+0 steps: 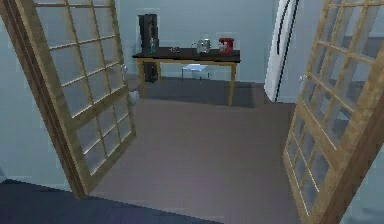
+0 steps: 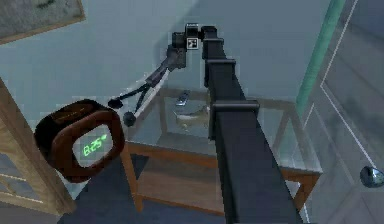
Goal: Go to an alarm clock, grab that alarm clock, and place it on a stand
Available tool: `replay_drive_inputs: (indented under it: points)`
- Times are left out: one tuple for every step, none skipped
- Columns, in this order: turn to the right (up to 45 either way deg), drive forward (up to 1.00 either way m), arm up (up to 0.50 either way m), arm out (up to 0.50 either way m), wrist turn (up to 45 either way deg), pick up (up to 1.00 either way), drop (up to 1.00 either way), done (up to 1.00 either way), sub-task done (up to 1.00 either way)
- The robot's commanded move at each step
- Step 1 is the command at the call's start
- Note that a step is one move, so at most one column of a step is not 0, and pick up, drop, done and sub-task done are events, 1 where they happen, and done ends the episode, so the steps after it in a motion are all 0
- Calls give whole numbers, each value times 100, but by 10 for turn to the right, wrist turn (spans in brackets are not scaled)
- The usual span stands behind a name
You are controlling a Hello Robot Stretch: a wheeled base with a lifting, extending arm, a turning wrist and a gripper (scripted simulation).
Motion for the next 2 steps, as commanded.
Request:
replay_drive_inputs:
  points:
    - [0,0,0,0,450,0,0,0,0]
    - [0,0,0,0,450,0,0,0,0]
